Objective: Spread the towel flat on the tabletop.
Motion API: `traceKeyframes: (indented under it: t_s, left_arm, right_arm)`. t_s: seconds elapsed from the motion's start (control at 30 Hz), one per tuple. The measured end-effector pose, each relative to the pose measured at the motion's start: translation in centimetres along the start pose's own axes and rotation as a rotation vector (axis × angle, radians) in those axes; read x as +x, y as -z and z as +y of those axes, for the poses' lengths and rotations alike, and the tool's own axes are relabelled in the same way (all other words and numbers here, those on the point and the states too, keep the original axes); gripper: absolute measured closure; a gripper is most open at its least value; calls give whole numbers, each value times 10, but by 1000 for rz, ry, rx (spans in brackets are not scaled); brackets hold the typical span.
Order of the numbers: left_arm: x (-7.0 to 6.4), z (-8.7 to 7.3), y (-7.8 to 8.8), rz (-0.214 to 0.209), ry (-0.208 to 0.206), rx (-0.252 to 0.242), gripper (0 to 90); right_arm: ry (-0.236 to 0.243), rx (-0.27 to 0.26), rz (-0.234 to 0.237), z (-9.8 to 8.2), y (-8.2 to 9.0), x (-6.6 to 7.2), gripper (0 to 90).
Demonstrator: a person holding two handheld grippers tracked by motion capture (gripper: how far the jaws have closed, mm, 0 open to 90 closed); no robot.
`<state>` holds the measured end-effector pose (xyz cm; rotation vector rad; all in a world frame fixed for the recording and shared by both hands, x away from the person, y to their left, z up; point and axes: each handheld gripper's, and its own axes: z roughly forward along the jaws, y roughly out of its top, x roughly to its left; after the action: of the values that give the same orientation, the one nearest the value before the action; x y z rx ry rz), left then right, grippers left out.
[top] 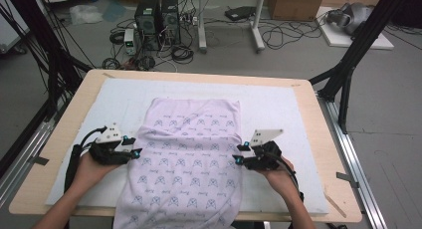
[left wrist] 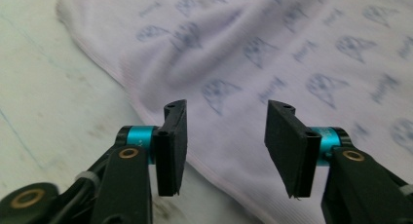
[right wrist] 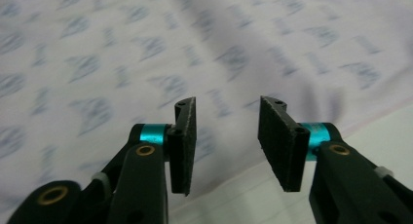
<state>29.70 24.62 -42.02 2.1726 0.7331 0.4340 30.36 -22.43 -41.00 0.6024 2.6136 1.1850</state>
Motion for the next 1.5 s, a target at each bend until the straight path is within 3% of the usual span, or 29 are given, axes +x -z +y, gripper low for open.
traceKeyframes:
  t_s: [0.2,0.33,0.37,0.4,0.43,0.47,0.5,0.57,0.67,0.77,0.87,0.9,0.93,1.0,1.1,1.13,1.2,1.27,1.3,1.33,1.4,1.47,1.5]
  left_arm:
    - [-32,-15,13,-90,-53,-11,442]
    - [-43,-23,6,-147,-89,36,458]
    - [-45,-25,3,-173,-103,54,516]
    - [-47,-27,3,-185,-111,34,612]
    - [-46,-28,3,-226,-102,28,720]
    - [-47,-28,4,-234,-101,33,824]
    - [-49,-28,5,-226,-109,38,870]
    - [-51,-28,8,-232,-121,53,882]
    - [-56,-33,19,-252,-128,49,883]
    - [-72,-36,38,-290,-140,18,884]
    - [-83,-35,48,-286,-182,0,841]
    - [-83,-34,47,-269,-178,-1,756]
    - [-81,-34,44,-262,-178,6,687]
    - [-75,-33,35,-257,-152,10,635]
    - [-71,-32,19,-252,-153,41,597]
    - [-70,-31,15,-252,-170,61,611]
    - [-69,-31,12,-267,-170,44,696]
    - [-70,-30,12,-266,-175,45,858]
    - [-71,-30,12,-265,-172,44,872]
    - [-71,-31,12,-267,-162,36,878]
    - [-71,-33,14,-286,-154,40,885]
    - [-76,-35,23,-314,-164,33,885]
    - [-78,-35,28,-320,-167,22,885]
  right_arm:
    - [36,18,126,-17,-4,42,516]
    - [72,39,206,-19,-11,60,508]
    - [80,53,213,-20,-13,62,538]
    - [92,78,236,-22,-16,63,637]
    - [106,95,248,-24,-18,64,687]
    - [108,83,243,-25,-17,63,755]
    - [98,89,264,-25,-16,60,867]
    - [89,100,299,-26,-15,57,888]
    - [120,120,297,-27,-10,58,895]
    - [140,121,332,-29,9,65,896]
    - [164,94,363,-28,28,75,857]
    - [147,66,362,-27,33,76,781]
    - [129,45,356,-26,35,74,773]
    - [122,39,310,-25,31,70,712]
    - [95,64,238,-26,15,64,652]
    - [86,75,227,-27,9,62,653]
    - [79,84,206,-29,0,59,682]
    - [68,108,193,-31,-7,56,752]
    - [59,90,193,-32,-7,56,818]
    - [43,87,206,-33,-8,55,879]
    - [47,83,213,-34,-7,57,891]
    - [56,107,286,-35,-4,60,895]
    - [76,110,299,-35,-1,65,894]
